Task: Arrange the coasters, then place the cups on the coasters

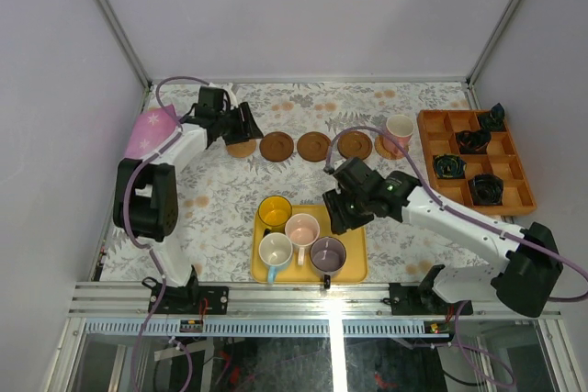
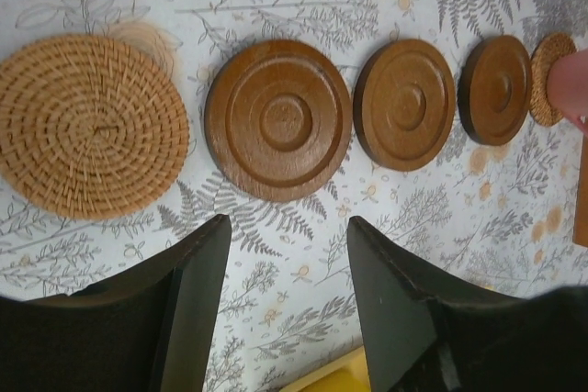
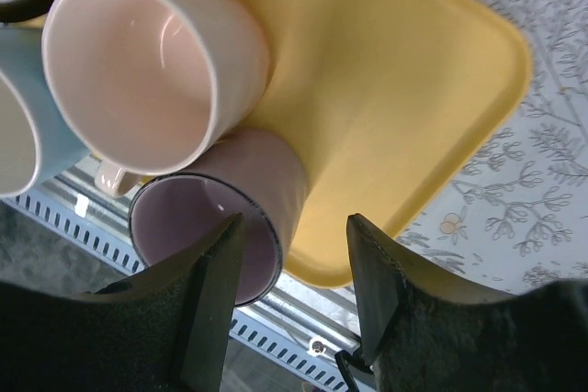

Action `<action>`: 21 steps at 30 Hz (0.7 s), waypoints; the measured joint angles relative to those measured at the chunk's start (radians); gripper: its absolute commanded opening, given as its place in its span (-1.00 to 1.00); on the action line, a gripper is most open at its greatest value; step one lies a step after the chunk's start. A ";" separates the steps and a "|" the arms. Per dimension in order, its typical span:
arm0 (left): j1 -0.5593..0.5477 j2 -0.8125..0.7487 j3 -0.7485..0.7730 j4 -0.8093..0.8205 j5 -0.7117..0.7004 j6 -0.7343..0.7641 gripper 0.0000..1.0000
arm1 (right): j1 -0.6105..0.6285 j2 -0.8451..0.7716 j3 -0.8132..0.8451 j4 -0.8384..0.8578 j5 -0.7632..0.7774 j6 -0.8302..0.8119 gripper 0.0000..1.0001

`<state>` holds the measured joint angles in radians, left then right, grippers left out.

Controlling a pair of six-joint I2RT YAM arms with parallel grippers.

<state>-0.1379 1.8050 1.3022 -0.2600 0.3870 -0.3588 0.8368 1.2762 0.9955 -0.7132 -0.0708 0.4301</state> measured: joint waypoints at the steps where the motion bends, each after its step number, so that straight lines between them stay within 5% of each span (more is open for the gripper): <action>1: 0.000 -0.013 -0.020 0.000 0.000 0.003 0.08 | 0.017 0.000 -0.003 0.000 0.003 0.008 0.13; 12: -0.001 -0.062 -0.063 -0.002 0.041 0.039 0.13 | 0.157 0.083 -0.011 0.003 0.044 0.076 0.05; 21: -0.013 -0.086 -0.063 -0.003 0.051 0.051 0.14 | 0.160 0.117 -0.011 -0.013 0.105 0.092 -0.45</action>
<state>-0.1505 1.7191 1.2396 -0.2626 0.4377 -0.3077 0.9970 1.3930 0.9840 -0.7261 0.0345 0.5224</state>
